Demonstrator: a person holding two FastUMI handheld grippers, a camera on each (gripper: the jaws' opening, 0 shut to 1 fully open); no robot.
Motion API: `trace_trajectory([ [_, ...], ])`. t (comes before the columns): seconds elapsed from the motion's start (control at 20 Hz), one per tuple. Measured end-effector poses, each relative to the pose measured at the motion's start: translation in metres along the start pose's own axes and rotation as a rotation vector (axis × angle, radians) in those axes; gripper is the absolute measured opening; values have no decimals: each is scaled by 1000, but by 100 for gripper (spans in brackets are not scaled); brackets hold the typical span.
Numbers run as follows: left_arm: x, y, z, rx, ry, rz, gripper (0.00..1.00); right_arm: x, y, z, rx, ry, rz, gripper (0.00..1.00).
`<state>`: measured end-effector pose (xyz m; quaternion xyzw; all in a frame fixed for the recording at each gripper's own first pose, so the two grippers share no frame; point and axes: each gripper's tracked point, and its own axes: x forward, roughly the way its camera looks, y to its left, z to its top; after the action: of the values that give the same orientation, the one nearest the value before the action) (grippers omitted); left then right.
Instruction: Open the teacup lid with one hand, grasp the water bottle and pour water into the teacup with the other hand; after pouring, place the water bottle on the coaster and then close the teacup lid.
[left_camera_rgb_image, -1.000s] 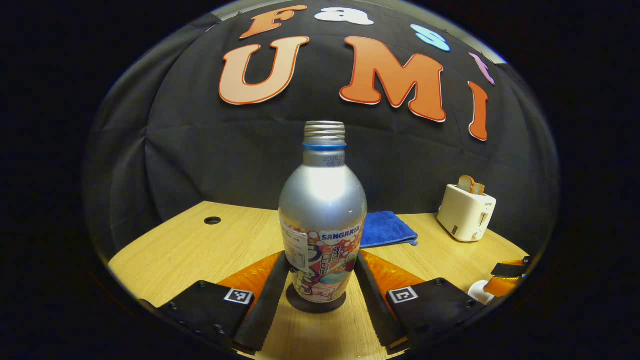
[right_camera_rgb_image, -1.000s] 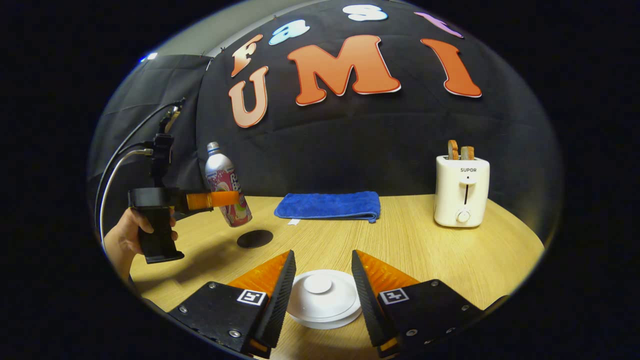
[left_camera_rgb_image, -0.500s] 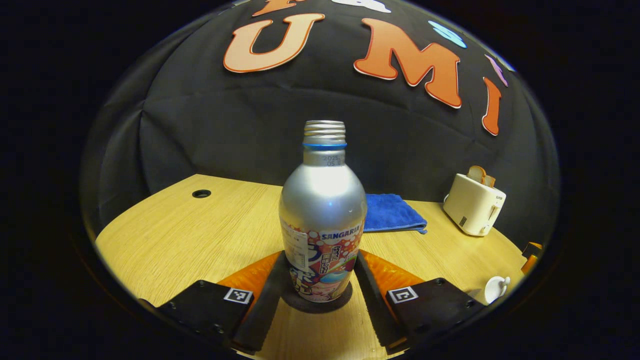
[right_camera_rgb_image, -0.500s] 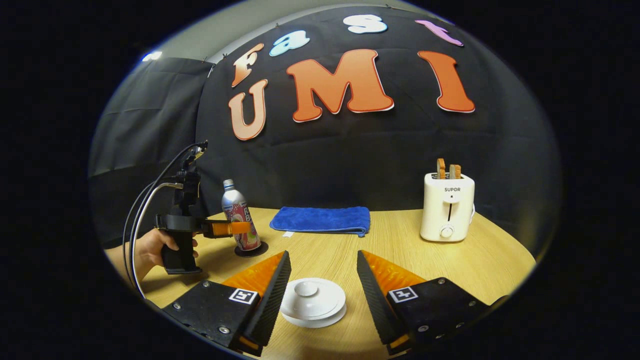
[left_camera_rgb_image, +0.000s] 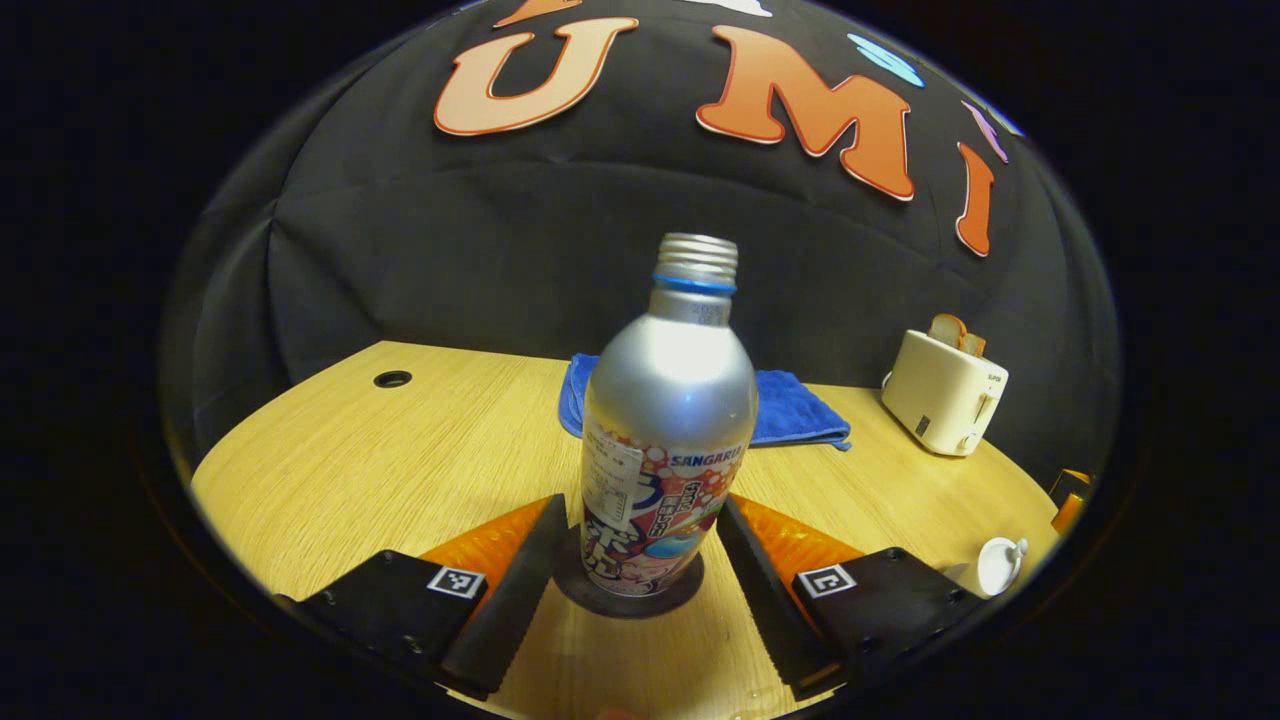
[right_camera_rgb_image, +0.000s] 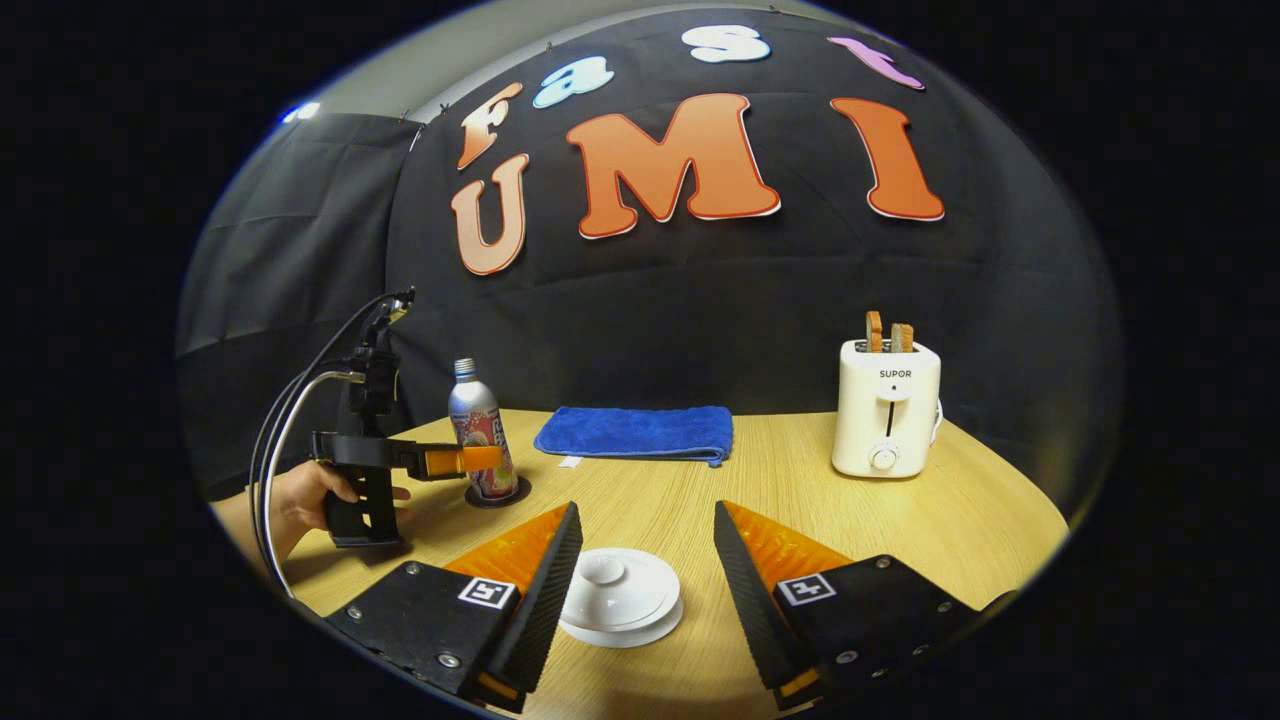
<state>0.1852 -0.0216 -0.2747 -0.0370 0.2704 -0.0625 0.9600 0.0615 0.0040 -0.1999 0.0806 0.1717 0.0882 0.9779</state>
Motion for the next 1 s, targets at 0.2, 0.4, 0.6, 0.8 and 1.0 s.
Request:
trace_trajectory([
  [0.2, -35, -13, 21, 13, -52, -16, 98, -16, 7, 23, -6, -48, -6, 80],
  [0.4, -95, -34, 59, 7, -159, -29, 97, -41, 16, 52, -27, -114, -31, 80],
  [0.6, -161, -37, 81, 17, -265, 25, 97, -62, 4, 76, -44, -163, -152, 81],
  [0.8, -217, -37, 100, 54, -367, 67, 97, -88, 1, 92, -40, -197, -203, 82],
  [1.0, -263, -45, 107, 77, -421, 96, 97, -114, 3, 108, -42, -246, -208, 83],
])
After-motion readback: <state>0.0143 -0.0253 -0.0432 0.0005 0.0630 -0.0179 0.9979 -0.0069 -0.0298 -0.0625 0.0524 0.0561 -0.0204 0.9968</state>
